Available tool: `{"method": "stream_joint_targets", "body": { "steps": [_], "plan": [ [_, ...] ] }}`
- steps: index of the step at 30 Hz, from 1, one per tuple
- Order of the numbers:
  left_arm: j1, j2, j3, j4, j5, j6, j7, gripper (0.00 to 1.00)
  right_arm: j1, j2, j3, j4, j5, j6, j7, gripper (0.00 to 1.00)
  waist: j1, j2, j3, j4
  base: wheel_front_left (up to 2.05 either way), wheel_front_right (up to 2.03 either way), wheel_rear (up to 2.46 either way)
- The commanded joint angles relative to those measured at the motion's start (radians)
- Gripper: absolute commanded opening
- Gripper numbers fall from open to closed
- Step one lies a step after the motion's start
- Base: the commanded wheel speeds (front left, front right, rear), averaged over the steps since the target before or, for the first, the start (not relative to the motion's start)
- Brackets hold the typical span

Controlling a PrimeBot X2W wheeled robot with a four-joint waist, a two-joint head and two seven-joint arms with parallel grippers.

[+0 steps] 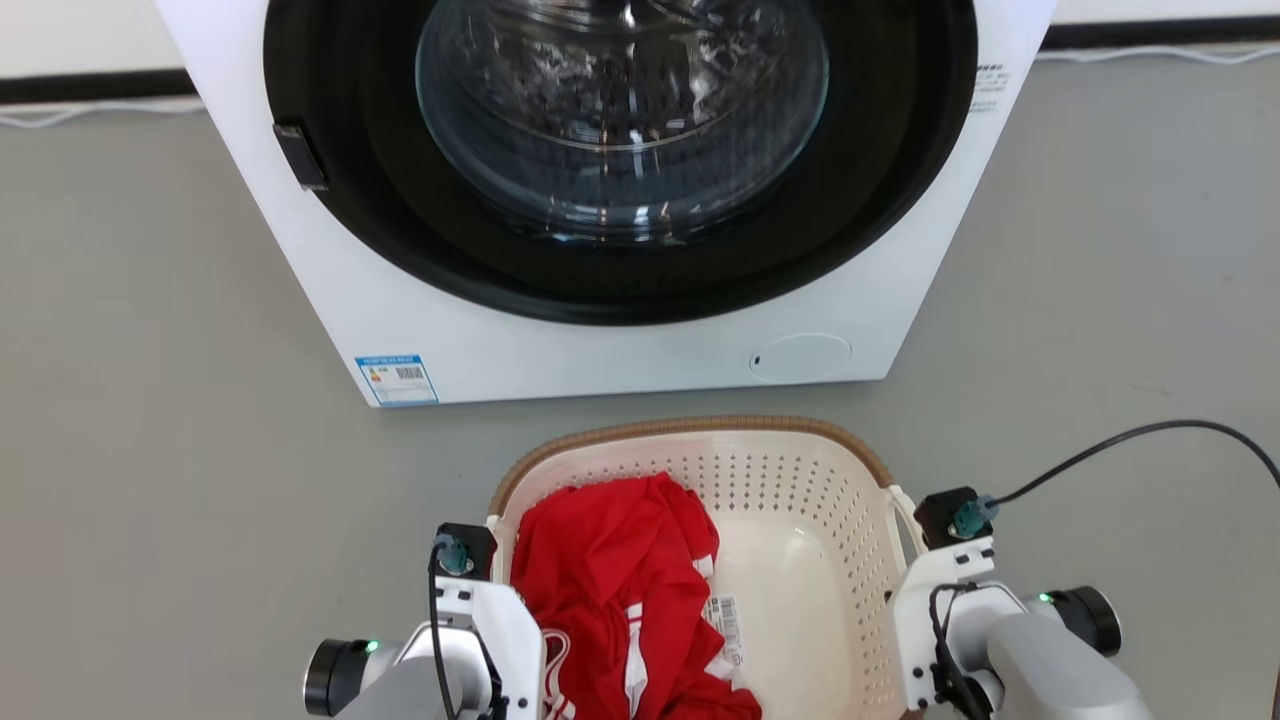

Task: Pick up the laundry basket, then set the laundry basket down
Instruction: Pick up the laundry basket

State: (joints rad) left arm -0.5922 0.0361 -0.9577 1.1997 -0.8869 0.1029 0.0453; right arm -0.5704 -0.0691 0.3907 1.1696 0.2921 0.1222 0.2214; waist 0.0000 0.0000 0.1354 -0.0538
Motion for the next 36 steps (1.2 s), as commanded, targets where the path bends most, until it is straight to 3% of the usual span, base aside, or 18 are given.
{"method": "stream_joint_targets", "body": {
  "steps": [1,36],
  "plan": [
    [-0.02,0.014,0.008,-0.018,-0.007,0.009,-0.007,0.0,0.013,0.019,0.02,-0.018,-0.002,0.008,0.002,0.0,0.0,0.0,-0.015,-0.001,0.0,0.0,0.0],
    [-0.001,0.014,-0.072,-0.008,-0.092,0.007,0.016,0.0,0.076,0.019,0.046,-0.012,0.045,0.008,0.02,0.0,0.0,0.0,-0.078,0.005,0.0,0.0,0.0]
  ]
}}
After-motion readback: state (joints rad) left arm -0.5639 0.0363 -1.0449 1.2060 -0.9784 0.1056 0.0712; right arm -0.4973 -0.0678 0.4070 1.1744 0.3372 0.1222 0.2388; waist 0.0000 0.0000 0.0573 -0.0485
